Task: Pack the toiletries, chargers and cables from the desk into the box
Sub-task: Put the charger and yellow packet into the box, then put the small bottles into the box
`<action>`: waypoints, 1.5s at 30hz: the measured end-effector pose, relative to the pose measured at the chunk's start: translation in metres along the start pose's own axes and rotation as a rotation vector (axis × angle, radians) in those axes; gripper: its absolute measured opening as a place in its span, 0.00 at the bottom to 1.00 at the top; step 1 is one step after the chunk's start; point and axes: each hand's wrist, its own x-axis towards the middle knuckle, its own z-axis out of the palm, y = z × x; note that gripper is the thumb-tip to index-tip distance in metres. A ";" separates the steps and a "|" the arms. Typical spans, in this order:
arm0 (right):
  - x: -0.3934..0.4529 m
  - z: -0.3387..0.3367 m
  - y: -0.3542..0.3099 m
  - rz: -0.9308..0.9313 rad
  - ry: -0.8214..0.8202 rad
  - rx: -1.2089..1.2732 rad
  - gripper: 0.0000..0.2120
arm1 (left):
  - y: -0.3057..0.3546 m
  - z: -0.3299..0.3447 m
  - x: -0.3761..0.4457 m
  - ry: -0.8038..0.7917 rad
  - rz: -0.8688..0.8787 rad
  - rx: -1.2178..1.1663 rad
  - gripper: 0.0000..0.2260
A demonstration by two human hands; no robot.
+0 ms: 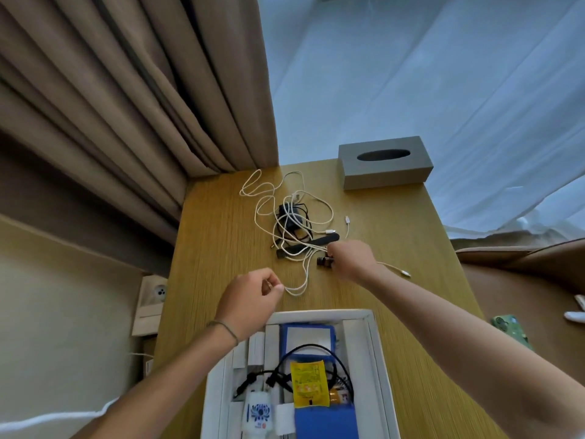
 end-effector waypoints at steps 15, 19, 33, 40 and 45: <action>-0.007 0.007 0.031 0.028 0.116 0.351 0.08 | 0.036 0.044 0.100 -0.019 0.145 0.104 0.05; -0.028 -0.015 0.049 0.189 0.235 0.881 0.07 | 0.051 0.072 0.136 -0.009 0.192 0.173 0.06; -0.051 -0.004 0.076 0.309 0.297 1.296 0.04 | 0.053 0.144 0.194 -0.201 0.377 0.692 0.15; -0.075 -0.009 0.074 0.229 0.291 1.287 0.06 | 0.061 0.130 0.184 -0.060 0.272 0.359 0.11; -0.099 -0.029 0.057 0.118 0.209 1.343 0.09 | 0.070 0.094 0.152 0.039 0.178 0.043 0.12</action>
